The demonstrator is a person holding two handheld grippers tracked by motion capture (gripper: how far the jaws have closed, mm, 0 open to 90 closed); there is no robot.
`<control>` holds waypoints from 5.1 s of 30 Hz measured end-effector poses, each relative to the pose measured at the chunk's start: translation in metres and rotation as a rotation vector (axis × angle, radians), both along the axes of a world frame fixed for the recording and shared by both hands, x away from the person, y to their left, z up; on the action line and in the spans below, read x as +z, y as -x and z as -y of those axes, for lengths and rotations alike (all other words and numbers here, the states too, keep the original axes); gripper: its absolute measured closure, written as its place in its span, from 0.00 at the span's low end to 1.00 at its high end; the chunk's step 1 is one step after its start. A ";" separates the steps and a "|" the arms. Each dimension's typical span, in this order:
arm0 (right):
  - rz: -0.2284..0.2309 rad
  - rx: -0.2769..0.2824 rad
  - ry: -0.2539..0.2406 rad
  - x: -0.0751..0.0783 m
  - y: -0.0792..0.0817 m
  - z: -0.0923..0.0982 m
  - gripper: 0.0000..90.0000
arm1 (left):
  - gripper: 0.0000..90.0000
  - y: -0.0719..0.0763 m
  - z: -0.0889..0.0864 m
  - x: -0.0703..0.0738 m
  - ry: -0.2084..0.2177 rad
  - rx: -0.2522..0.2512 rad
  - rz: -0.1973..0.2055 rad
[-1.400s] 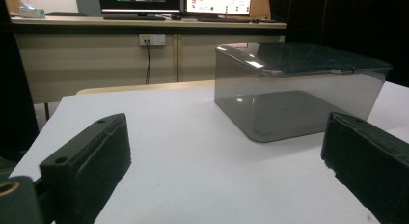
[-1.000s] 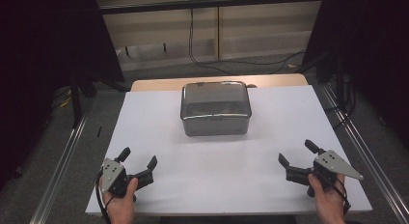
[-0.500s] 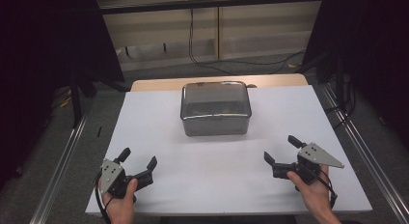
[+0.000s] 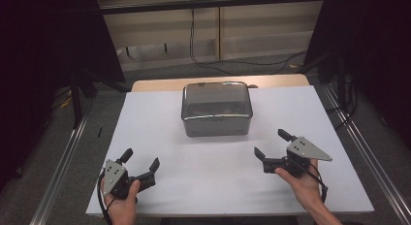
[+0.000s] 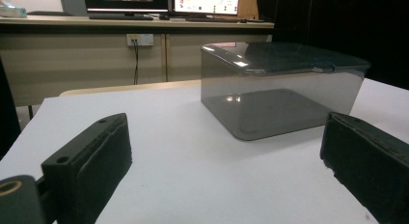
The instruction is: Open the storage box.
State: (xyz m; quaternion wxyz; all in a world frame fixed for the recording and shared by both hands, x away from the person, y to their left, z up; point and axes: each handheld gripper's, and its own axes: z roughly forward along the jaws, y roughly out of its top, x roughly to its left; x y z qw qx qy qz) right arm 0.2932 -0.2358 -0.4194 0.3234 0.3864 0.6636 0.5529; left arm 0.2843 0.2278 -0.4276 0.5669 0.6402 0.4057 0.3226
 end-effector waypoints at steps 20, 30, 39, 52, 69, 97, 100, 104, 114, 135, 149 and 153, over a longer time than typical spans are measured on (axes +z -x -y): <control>0.030 0.058 0.058 0.016 -0.038 -0.034 0.00 | 0.04 0.000 0.001 -0.001 0.002 -0.005 -0.006; 0.060 0.097 0.128 0.024 -0.052 -0.057 0.02 | 0.04 -0.002 0.000 -0.001 -0.006 -0.001 -0.009; 0.144 0.087 0.219 0.032 -0.061 -0.074 0.02 | 0.04 0.001 0.002 -0.001 -0.005 -0.020 -0.012; 0.209 0.101 0.402 0.036 -0.072 -0.090 0.07 | 0.04 -0.002 0.001 -0.002 -0.016 -0.004 -0.022; 0.341 0.132 0.852 0.024 -0.075 -0.122 0.25 | 0.04 -0.002 0.000 -0.003 -0.013 0.000 -0.026; 0.489 0.138 1.296 0.001 -0.077 -0.139 0.63 | 0.04 -0.002 0.001 -0.003 -0.029 0.001 -0.025; 0.483 0.141 1.306 0.001 -0.077 -0.140 0.69 | 0.04 -0.002 0.000 -0.003 -0.030 0.001 -0.027; 0.491 0.144 1.313 -0.001 -0.078 -0.140 0.73 | 0.04 -0.003 0.000 -0.003 -0.028 0.003 -0.028; 0.495 0.146 1.338 -0.003 -0.076 -0.144 0.83 | 0.04 -0.003 -0.001 -0.003 -0.032 0.007 -0.027; 0.487 0.150 1.329 -0.003 -0.077 -0.144 0.88 | 0.04 -0.003 0.001 -0.004 -0.034 0.003 -0.032; 0.475 0.149 1.301 -0.001 -0.077 -0.143 0.88 | 0.04 -0.004 0.000 -0.003 -0.039 0.015 -0.029; 0.474 0.145 1.295 0.000 -0.077 -0.143 0.89 | 0.04 -0.004 -0.001 -0.003 -0.037 0.018 -0.032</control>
